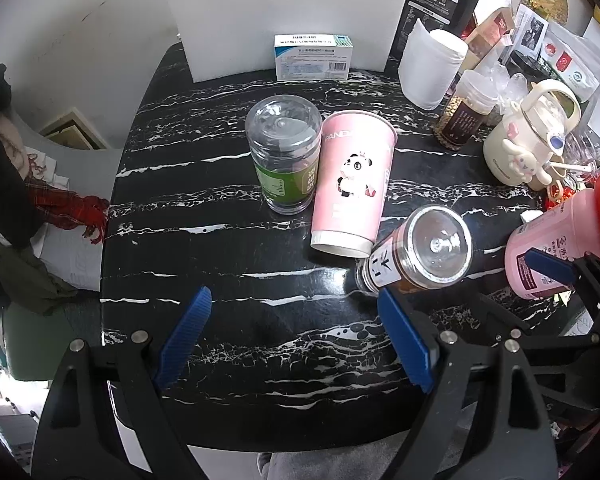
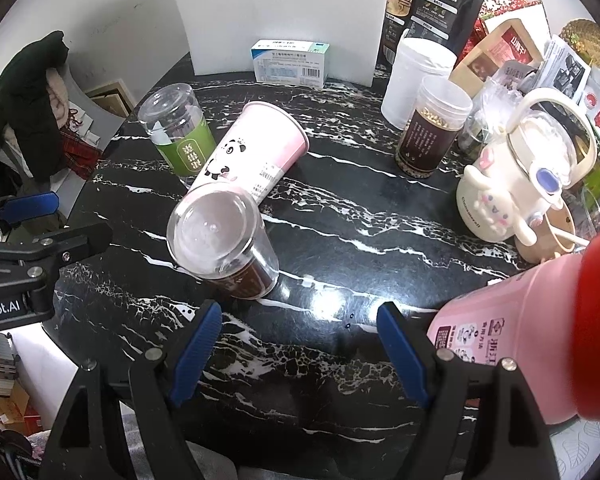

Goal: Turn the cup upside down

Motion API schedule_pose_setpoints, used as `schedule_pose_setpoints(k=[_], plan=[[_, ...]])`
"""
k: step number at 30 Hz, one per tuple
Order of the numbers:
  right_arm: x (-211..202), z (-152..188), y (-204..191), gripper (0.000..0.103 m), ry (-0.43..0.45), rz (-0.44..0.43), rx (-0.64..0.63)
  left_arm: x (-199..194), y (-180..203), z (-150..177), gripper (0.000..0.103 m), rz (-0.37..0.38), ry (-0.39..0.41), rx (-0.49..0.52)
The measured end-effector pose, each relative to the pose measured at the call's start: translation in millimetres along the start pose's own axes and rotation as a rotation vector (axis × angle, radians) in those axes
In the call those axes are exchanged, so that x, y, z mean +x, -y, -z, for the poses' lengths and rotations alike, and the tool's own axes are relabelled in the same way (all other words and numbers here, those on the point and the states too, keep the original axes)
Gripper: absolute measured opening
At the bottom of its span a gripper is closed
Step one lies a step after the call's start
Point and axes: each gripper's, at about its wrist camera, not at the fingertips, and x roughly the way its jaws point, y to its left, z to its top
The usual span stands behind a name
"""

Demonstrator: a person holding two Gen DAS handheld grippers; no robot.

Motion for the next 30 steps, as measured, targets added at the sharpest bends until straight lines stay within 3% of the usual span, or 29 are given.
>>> schedule_pose_setpoints(k=[30], plan=[[34.8, -4.8, 11.8, 0.08, -0.088, 0.001, 0.039, 50.1, -4.7, -15.9, 0.085, 0.019, -0.074, -0.032]])
